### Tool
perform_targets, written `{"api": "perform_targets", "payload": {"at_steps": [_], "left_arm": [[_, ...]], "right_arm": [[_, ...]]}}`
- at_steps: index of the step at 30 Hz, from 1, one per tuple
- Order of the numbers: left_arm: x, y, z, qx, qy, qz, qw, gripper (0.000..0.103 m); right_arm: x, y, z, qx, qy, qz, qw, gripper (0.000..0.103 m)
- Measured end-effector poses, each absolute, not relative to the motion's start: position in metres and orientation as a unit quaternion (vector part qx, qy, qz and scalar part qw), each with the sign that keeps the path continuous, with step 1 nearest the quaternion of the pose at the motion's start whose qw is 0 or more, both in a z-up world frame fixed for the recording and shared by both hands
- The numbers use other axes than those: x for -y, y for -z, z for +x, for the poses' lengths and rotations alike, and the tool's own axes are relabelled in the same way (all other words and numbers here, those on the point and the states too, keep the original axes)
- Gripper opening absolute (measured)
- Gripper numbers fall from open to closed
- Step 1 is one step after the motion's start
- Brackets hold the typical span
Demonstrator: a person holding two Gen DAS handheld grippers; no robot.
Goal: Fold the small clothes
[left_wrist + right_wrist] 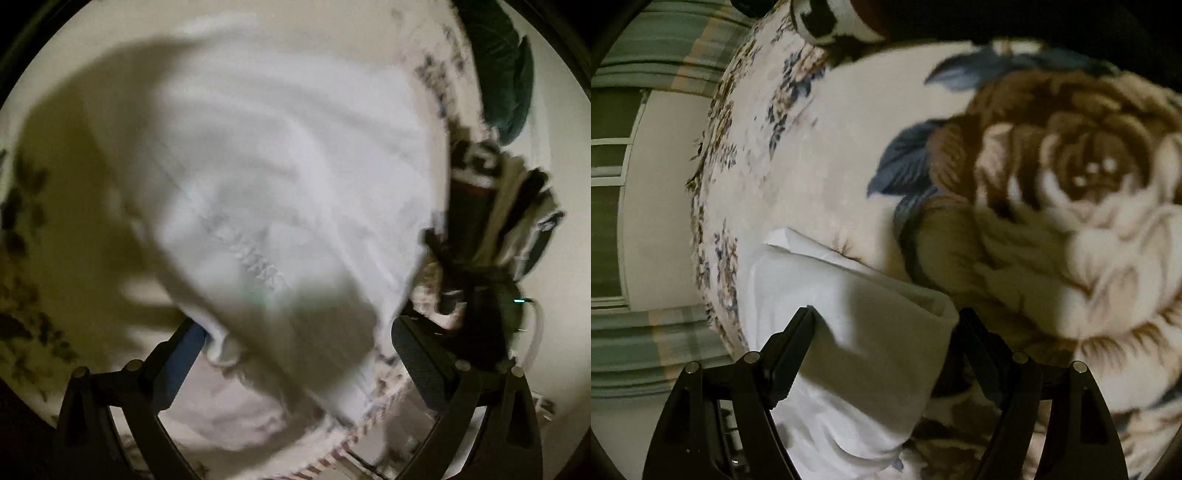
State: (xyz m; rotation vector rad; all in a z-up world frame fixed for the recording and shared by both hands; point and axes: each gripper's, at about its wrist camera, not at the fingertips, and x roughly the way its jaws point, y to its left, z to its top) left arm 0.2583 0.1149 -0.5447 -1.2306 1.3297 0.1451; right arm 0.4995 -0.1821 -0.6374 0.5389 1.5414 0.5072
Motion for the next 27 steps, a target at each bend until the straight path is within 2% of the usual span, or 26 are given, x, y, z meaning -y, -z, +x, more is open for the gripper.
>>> {"api": "perform_targets", "payload": {"at_steps": [2,3,4,5,7,10,12,13,15,16,17,20,21,22,23,24,27], "left_arm": [[-0.108,0.551,0.257,-0.58,-0.071,-0.511,0.63,0.092],[-0.106,0.549,0.25,-0.579,-0.069,-0.5,0.64,0.083],[-0.108,0.546,0.244,-0.575,-0.058,-0.489,0.653,0.073],[-0.11,0.544,0.24,-0.576,-0.048,-0.477,0.662,0.069],[-0.117,0.541,0.234,-0.581,-0.027,-0.454,0.675,0.067],[-0.126,0.532,0.233,-0.594,0.007,-0.424,0.683,0.069],[-0.132,0.53,0.235,-0.594,0.02,-0.439,0.674,0.07],[-0.137,0.532,0.236,-0.589,0.022,-0.462,0.663,0.074],[-0.145,0.54,0.228,-0.558,0.024,-0.522,0.644,0.079],[-0.146,0.55,0.22,-0.546,0.02,-0.549,0.633,0.08],[-0.146,0.559,0.219,-0.533,0.017,-0.574,0.621,0.08],[-0.147,0.578,0.216,-0.498,-0.012,-0.62,0.607,0.08],[-0.143,0.576,0.216,-0.492,-0.019,-0.619,0.612,0.08],[-0.141,0.571,0.219,-0.492,-0.021,-0.604,0.626,0.078],[-0.139,0.565,0.222,-0.496,-0.019,-0.586,0.641,0.073],[-0.139,0.559,0.223,-0.501,-0.014,-0.564,0.656,0.06],[-0.14,0.554,0.236,-0.53,0.016,-0.515,0.674,0.05]], "right_arm": [[0.183,0.64,0.501,-0.681,-0.229,0.247,0.65,0.08],[0.185,0.64,0.501,-0.679,-0.232,0.251,0.649,0.077],[0.185,0.64,0.502,-0.678,-0.236,0.253,0.649,0.055],[0.186,0.64,0.501,-0.678,-0.237,0.251,0.649,0.022],[0.189,0.64,0.499,-0.683,-0.23,0.235,0.652,0.013],[0.195,0.638,0.491,-0.689,-0.227,0.221,0.652,0.01],[0.199,0.636,0.486,-0.691,-0.23,0.213,0.651,0.011],[0.201,0.634,0.485,-0.691,-0.237,0.214,0.648,0.013],[0.202,0.638,0.487,-0.697,-0.254,0.234,0.629,0.028],[0.202,0.642,0.489,-0.702,-0.259,0.24,0.618,0.055],[0.203,0.644,0.489,-0.7,-0.266,0.248,0.615,0.065],[0.196,0.661,0.492,-0.707,-0.283,0.278,0.585,0.065],[0.195,0.664,0.493,-0.705,-0.283,0.285,0.584,0.065],[0.193,0.665,0.493,-0.697,-0.283,0.29,0.591,0.051],[0.191,0.664,0.493,-0.693,-0.284,0.289,0.597,0.019],[0.189,0.663,0.492,-0.692,-0.281,0.283,0.602,0.016],[0.196,0.656,0.478,-0.676,-0.264,0.306,0.616,0.012]]}}
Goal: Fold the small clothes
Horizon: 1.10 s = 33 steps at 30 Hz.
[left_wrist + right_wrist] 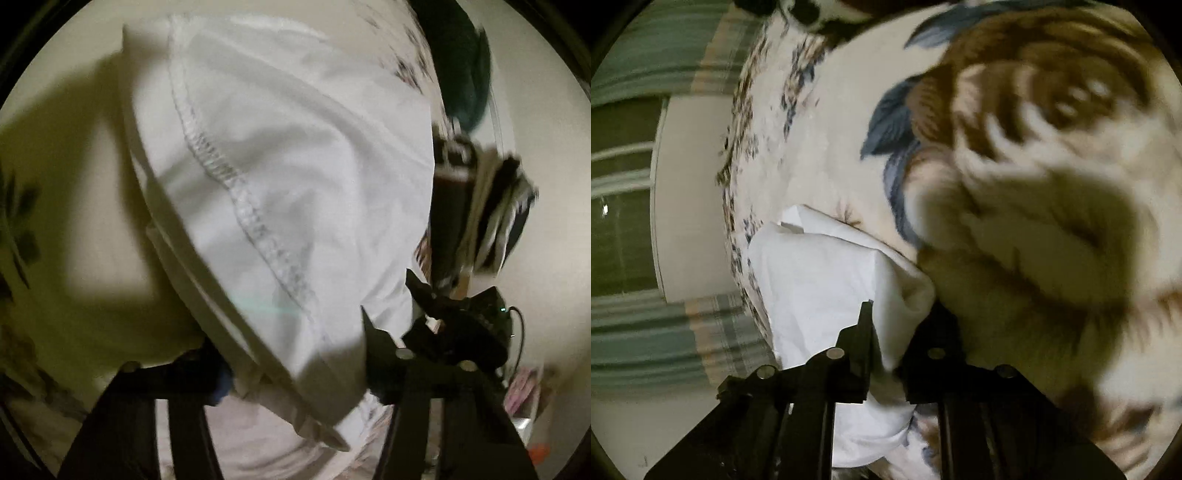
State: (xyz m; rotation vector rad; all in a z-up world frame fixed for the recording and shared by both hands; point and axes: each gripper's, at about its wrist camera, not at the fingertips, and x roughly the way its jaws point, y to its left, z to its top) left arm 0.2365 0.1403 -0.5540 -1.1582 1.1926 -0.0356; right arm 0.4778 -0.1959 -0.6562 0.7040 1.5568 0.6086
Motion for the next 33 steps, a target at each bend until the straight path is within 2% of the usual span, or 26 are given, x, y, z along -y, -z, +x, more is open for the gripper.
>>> {"api": "perform_targets", "payload": {"at_steps": [6,9,11,12,13,14,15,19,22,25,26,27,28,33], "left_arm": [[-0.162,0.527,0.266,-0.627,0.114,-0.316,0.703,0.053],[-0.169,0.528,0.259,-0.656,0.146,-0.285,0.683,0.06],[-0.178,0.521,0.248,-0.657,0.148,-0.277,0.685,0.063],[-0.178,0.516,0.251,-0.655,0.145,-0.278,0.688,0.063],[-0.179,0.509,0.253,-0.648,0.138,-0.288,0.691,0.065],[-0.18,0.503,0.254,-0.64,0.131,-0.3,0.695,0.067],[-0.183,0.499,0.253,-0.626,0.122,-0.318,0.701,0.071],[-0.184,0.512,0.263,-0.602,0.084,-0.368,0.704,0.071],[-0.184,0.52,0.272,-0.583,0.069,-0.402,0.703,0.071],[-0.176,0.519,0.285,-0.575,0.062,-0.395,0.714,0.071],[-0.176,0.518,0.289,-0.574,0.061,-0.392,0.716,0.071],[-0.176,0.518,0.291,-0.575,0.06,-0.388,0.718,0.071],[-0.177,0.517,0.292,-0.573,0.062,-0.388,0.719,0.071],[-0.182,0.52,0.301,-0.566,0.056,-0.392,0.723,0.071]], "right_arm": [[0.236,0.643,0.372,-0.676,-0.182,0.386,0.6,0.011],[0.232,0.648,0.32,-0.708,-0.168,0.395,0.56,0.012],[0.234,0.645,0.313,-0.717,-0.158,0.378,0.564,0.018],[0.237,0.637,0.317,-0.717,-0.153,0.356,0.579,0.022],[0.243,0.626,0.324,-0.712,-0.143,0.327,0.605,0.033],[0.247,0.61,0.335,-0.695,-0.138,0.302,0.637,0.041],[0.251,0.598,0.343,-0.68,-0.14,0.284,0.661,0.042],[0.224,0.563,0.407,-0.641,-0.2,0.197,0.714,0.045],[0.191,0.568,0.45,-0.641,-0.237,0.174,0.709,0.045],[0.16,0.588,0.481,-0.669,-0.259,0.168,0.677,0.045],[0.151,0.596,0.484,-0.679,-0.261,0.158,0.667,0.041],[0.145,0.598,0.487,-0.682,-0.259,0.153,0.667,0.031],[0.145,0.6,0.487,-0.678,-0.258,0.153,0.671,0.008],[0.164,0.584,0.477,-0.641,-0.23,0.158,0.715,0.008]]}}
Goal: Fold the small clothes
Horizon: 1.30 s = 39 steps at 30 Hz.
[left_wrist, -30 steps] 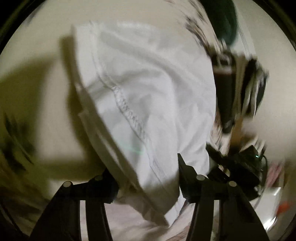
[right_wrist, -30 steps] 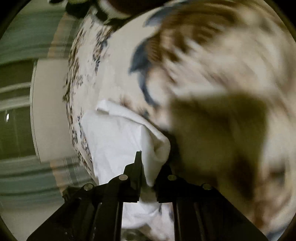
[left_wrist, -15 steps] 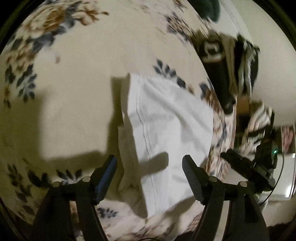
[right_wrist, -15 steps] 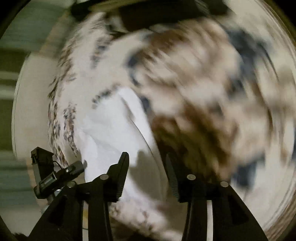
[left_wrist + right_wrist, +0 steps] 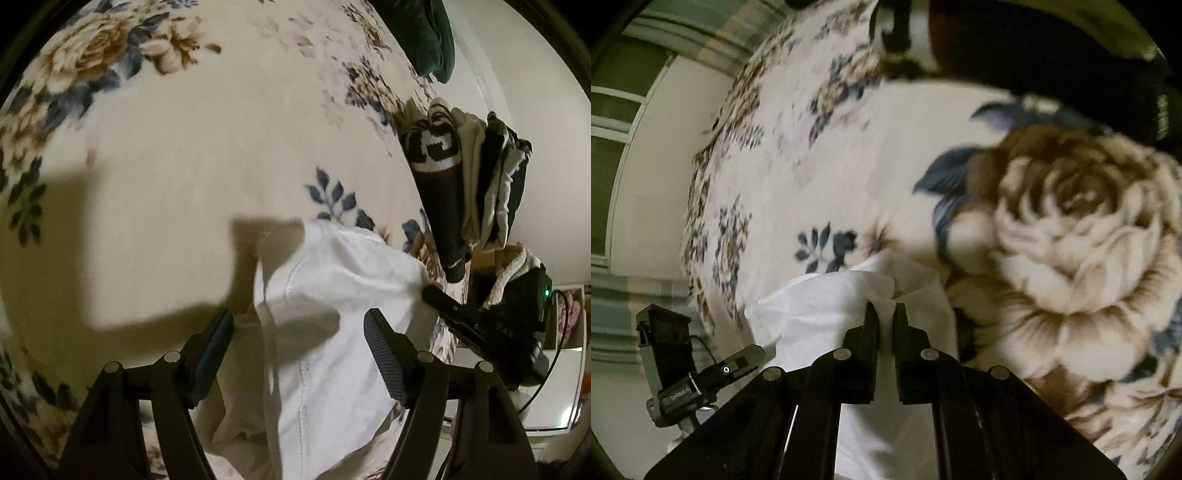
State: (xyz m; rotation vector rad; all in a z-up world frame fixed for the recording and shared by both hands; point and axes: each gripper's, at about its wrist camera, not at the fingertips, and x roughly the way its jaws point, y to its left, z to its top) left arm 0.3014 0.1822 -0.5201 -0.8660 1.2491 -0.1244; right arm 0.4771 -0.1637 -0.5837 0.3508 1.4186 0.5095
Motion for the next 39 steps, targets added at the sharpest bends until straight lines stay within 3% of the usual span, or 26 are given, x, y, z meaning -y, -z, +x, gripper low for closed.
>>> {"api": "perform_targets", "payload": {"at_steps": [9,10,11,12,14,16,23,31,33,34,38,39], "left_arm": [[-0.191,0.555,0.334,-0.597,0.025,-0.4,0.695,0.071],[-0.192,0.552,0.334,-0.597,0.026,-0.404,0.693,0.071],[-0.193,0.544,0.332,-0.593,0.032,-0.407,0.695,0.071],[-0.194,0.537,0.328,-0.586,0.04,-0.409,0.698,0.071],[-0.195,0.519,0.311,-0.569,0.057,-0.422,0.703,0.072],[-0.193,0.513,0.295,-0.561,0.067,-0.442,0.696,0.081],[-0.157,0.53,0.272,-0.6,0.054,-0.413,0.683,0.081],[-0.147,0.507,0.229,-0.579,0.072,-0.419,0.695,0.08],[-0.138,0.514,0.226,-0.588,0.071,-0.398,0.701,0.073],[-0.136,0.518,0.225,-0.592,0.063,-0.388,0.704,0.07],[-0.155,0.551,0.218,-0.613,0.009,-0.389,0.688,0.072],[-0.158,0.558,0.216,-0.613,0.009,-0.401,0.681,0.072]], "right_arm": [[0.153,0.613,0.499,-0.661,-0.198,0.13,0.712,0.009],[0.155,0.616,0.501,-0.666,-0.198,0.129,0.707,0.016],[0.158,0.616,0.501,-0.669,-0.194,0.13,0.705,0.034],[0.165,0.611,0.5,-0.668,-0.191,0.137,0.707,0.045],[0.178,0.605,0.495,-0.662,-0.208,0.163,0.702,0.076],[0.191,0.602,0.486,-0.662,-0.231,0.185,0.688,0.085],[0.204,0.635,0.457,-0.702,-0.261,0.189,0.635,0.086],[0.222,0.618,0.412,-0.693,-0.257,0.234,0.632,0.086],[0.225,0.622,0.4,-0.699,-0.257,0.245,0.621,0.085],[0.224,0.626,0.394,-0.702,-0.257,0.249,0.616,0.082],[0.211,0.637,0.378,-0.718,-0.249,0.189,0.622,0.04],[0.21,0.64,0.376,-0.72,-0.241,0.173,0.628,0.034]]}}
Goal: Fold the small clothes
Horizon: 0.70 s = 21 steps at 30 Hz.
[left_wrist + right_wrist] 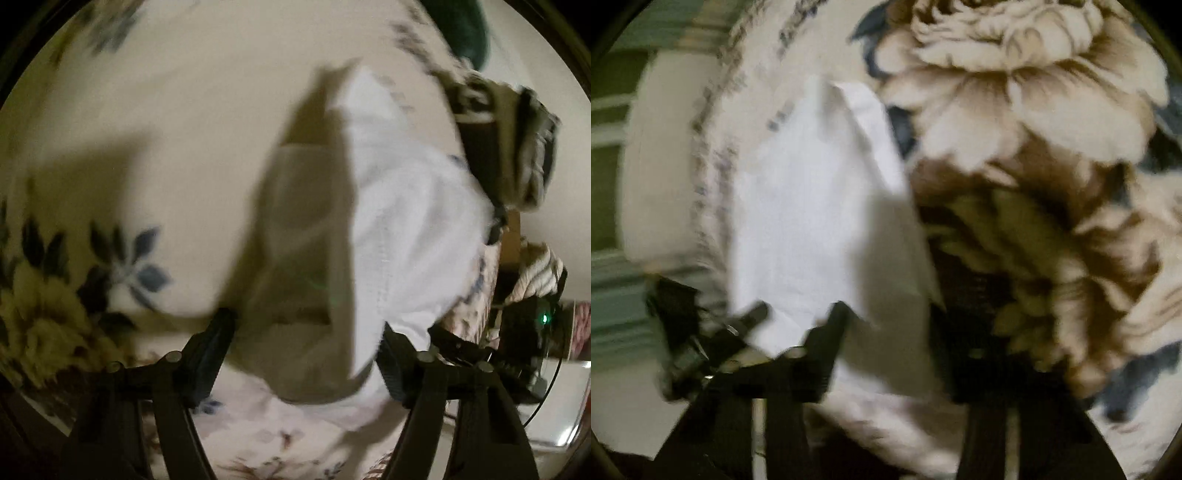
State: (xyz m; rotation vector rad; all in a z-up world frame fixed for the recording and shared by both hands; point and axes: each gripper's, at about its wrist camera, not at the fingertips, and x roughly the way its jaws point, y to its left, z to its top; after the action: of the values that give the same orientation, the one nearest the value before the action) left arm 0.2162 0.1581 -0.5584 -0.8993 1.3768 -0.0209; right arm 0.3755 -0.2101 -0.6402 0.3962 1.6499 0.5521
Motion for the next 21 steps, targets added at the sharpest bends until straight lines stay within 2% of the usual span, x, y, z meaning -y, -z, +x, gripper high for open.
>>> {"api": "perform_targets", "payload": {"at_steps": [1,2,5,7,9,10,12,15,21], "left_arm": [[-0.16,0.565,0.214,-0.612,0.014,-0.412,0.674,0.074],[-0.16,0.566,0.214,-0.612,0.021,-0.41,0.676,0.074],[-0.16,0.559,0.22,-0.614,0.034,-0.421,0.667,0.074],[-0.167,0.55,0.22,-0.597,0.039,-0.441,0.669,0.074],[-0.177,0.545,0.22,-0.579,0.041,-0.461,0.671,0.076],[-0.18,0.544,0.221,-0.576,0.036,-0.467,0.67,0.076],[-0.188,0.535,0.233,-0.565,0.041,-0.474,0.674,0.076],[-0.188,0.514,0.266,-0.568,0.07,-0.429,0.699,0.08],[-0.14,0.49,0.373,-0.631,0.197,-0.199,0.723,0.082]], "right_arm": [[0.213,0.647,0.374,-0.723,-0.232,0.17,0.628,0.022],[0.217,0.653,0.373,-0.727,-0.22,0.175,0.626,0.015],[0.218,0.658,0.373,-0.731,-0.221,0.178,0.621,0.015],[0.216,0.653,0.374,-0.73,-0.233,0.182,0.616,0.023],[0.219,0.647,0.376,-0.725,-0.245,0.211,0.608,0.047],[0.223,0.645,0.377,-0.723,-0.242,0.232,0.604,0.063],[0.234,0.641,0.371,-0.718,-0.232,0.276,0.596,0.064],[0.252,0.636,0.35,-0.71,-0.202,0.334,0.586,0.064],[0.247,0.648,0.288,-0.693,-0.166,0.43,0.554,0.064]]}}
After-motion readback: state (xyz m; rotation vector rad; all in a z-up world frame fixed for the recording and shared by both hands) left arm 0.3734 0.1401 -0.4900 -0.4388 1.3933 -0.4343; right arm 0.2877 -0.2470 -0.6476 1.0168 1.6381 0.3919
